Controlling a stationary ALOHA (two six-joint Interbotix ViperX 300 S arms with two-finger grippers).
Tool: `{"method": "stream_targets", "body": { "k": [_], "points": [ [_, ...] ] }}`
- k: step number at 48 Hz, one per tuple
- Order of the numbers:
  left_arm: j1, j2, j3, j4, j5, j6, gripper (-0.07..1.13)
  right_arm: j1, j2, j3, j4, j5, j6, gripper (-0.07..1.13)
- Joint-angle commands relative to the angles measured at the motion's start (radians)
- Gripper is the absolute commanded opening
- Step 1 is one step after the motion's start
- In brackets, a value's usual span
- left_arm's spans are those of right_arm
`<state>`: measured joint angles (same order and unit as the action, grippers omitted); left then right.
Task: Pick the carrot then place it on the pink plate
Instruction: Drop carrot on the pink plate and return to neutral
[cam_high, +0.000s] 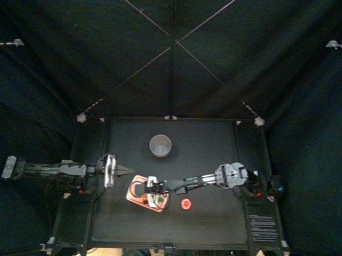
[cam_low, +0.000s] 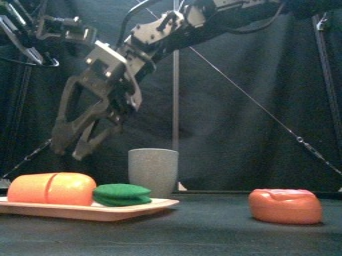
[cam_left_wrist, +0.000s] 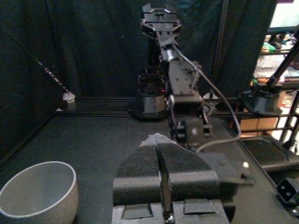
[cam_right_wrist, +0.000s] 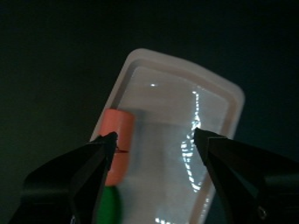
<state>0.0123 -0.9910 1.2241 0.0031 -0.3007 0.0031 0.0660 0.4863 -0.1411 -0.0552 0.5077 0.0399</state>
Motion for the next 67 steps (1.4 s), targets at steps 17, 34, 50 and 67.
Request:
{"method": "stream_targets", "body": {
  "k": [17,34,50,67],
  "points": [
    [0.002,0.0,-0.014,0.002,-0.003,0.002,-0.04,-0.044,-0.416,0.281,-0.032,-0.172,0.002,1.01],
    [0.002,0.0,-0.014,0.002,0.008,0.002,-0.04,-0.044,-0.773,0.647,0.006,-0.394,0.0,1.01],
    [0.002,-0.002,-0.012,0.015,0.008,0.002,-0.04,0.0,-1.204,0.994,0.011,-0.637,-0.002,1.01],
    [0.002,-0.002,-0.012,0.021,0.006,0.003,-0.04,0.008,-1.45,1.195,0.012,-0.65,0.0,1.01]
  ]
}}
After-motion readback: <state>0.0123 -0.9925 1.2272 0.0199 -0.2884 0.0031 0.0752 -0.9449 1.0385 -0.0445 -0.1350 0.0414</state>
